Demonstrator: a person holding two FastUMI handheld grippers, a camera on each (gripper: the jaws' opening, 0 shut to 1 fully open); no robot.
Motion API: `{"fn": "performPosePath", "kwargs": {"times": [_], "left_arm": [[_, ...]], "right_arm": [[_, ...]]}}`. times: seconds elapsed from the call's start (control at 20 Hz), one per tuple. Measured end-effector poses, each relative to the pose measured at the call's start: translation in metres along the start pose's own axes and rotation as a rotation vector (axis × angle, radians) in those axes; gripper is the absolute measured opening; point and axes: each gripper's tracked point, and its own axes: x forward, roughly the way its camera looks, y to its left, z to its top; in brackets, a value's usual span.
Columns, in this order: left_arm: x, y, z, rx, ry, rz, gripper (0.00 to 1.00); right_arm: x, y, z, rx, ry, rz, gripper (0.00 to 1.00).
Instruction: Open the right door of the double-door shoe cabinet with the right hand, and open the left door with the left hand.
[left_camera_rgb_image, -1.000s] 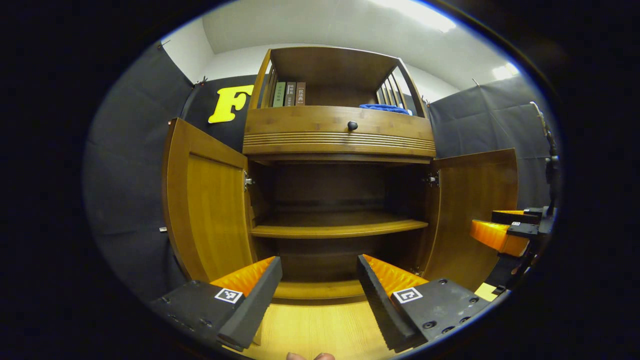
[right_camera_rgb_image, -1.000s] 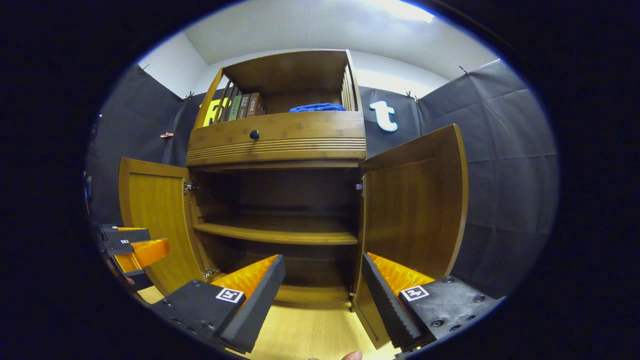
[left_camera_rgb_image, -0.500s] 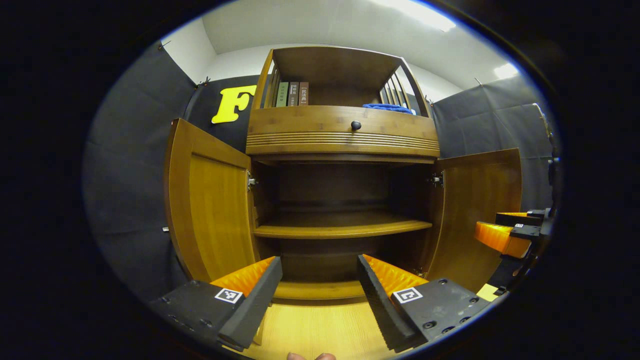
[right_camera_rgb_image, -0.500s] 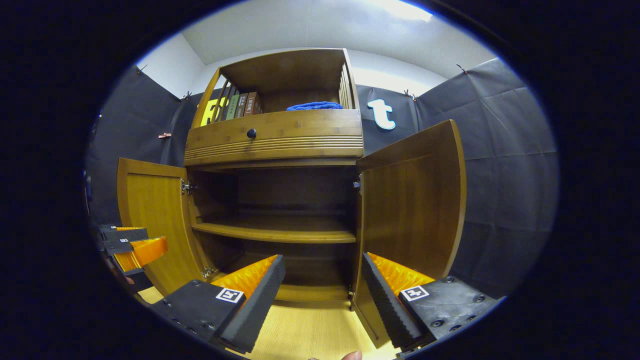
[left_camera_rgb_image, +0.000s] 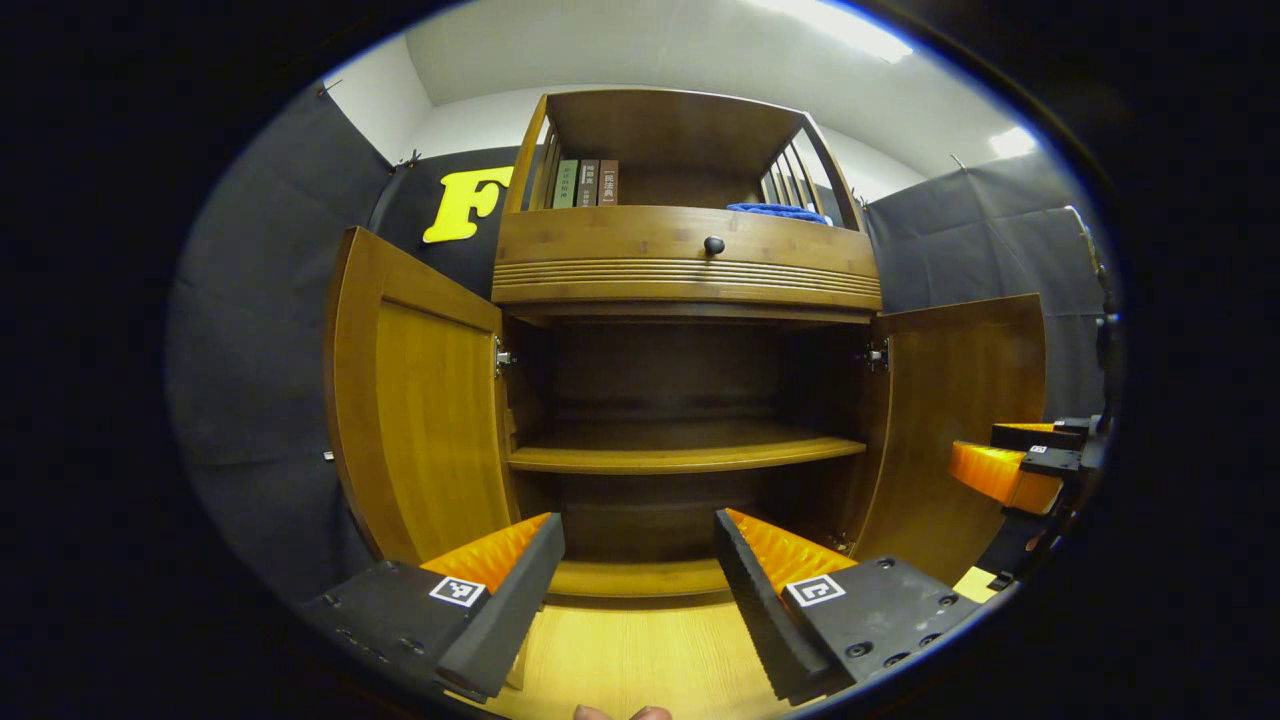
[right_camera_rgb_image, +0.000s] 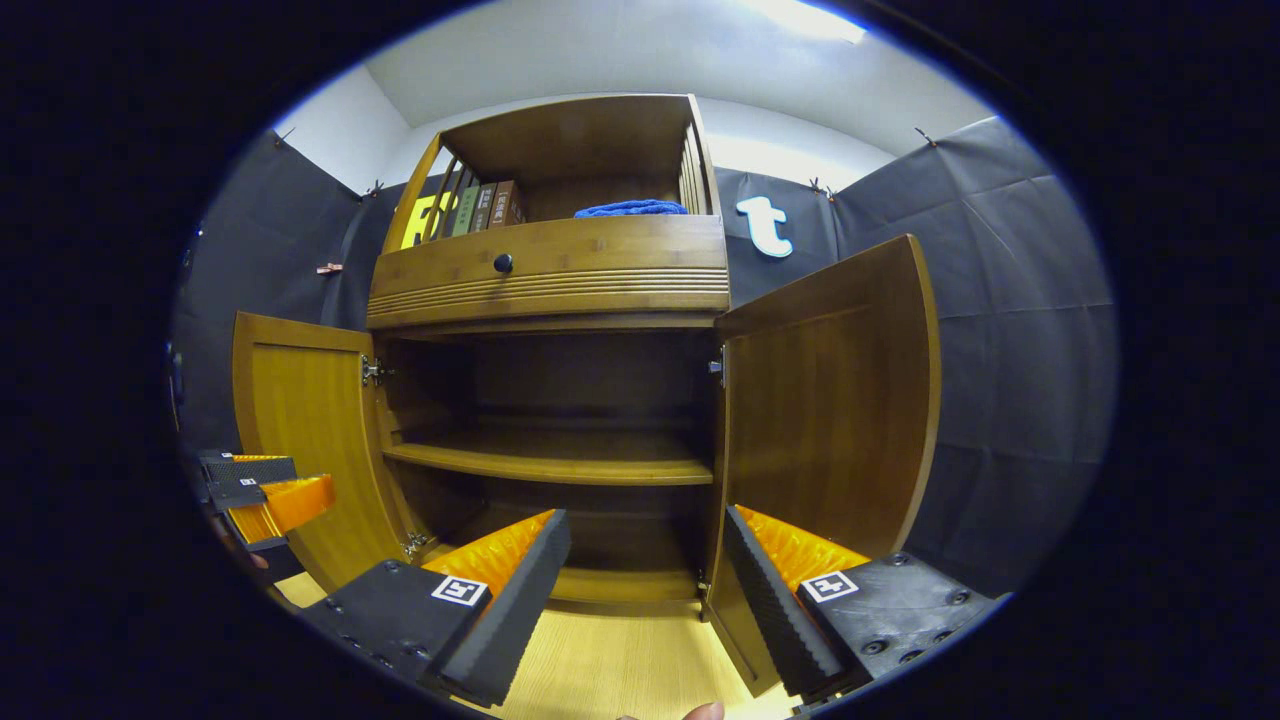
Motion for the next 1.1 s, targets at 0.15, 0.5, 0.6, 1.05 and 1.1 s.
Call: {"fn": "performPosePath", "kwargs": {"times": [0.15,0.5,0.6,1.05,1.1], "left_arm": [[-0.0004,-0.0007,0.0000,-0.005,0.000,0.000,0.93],[0.0016,-0.0024,0.0006,0.004,0.000,-0.002,0.94],[0.0009,-0.0031,0.0010,0.005,-0.001,-0.002,0.93],[0.0010,-0.0024,-0.0003,0.011,0.001,0.000,0.93],[0.0011,-0.0023,0.0004,0.010,0.001,0.000,0.93]], "right_arm": [[0.0017,-0.0007,0.0003,-0.002,-0.002,-0.001,1.00],[0.0023,-0.0013,-0.0009,-0.001,0.001,-0.001,1.00],[0.0023,-0.0017,-0.0008,0.000,0.001,-0.002,1.00],[0.0034,-0.0030,-0.0012,0.003,0.000,-0.004,1.00],[0.0032,-0.0031,-0.0013,0.003,0.000,-0.005,1.00]]}}
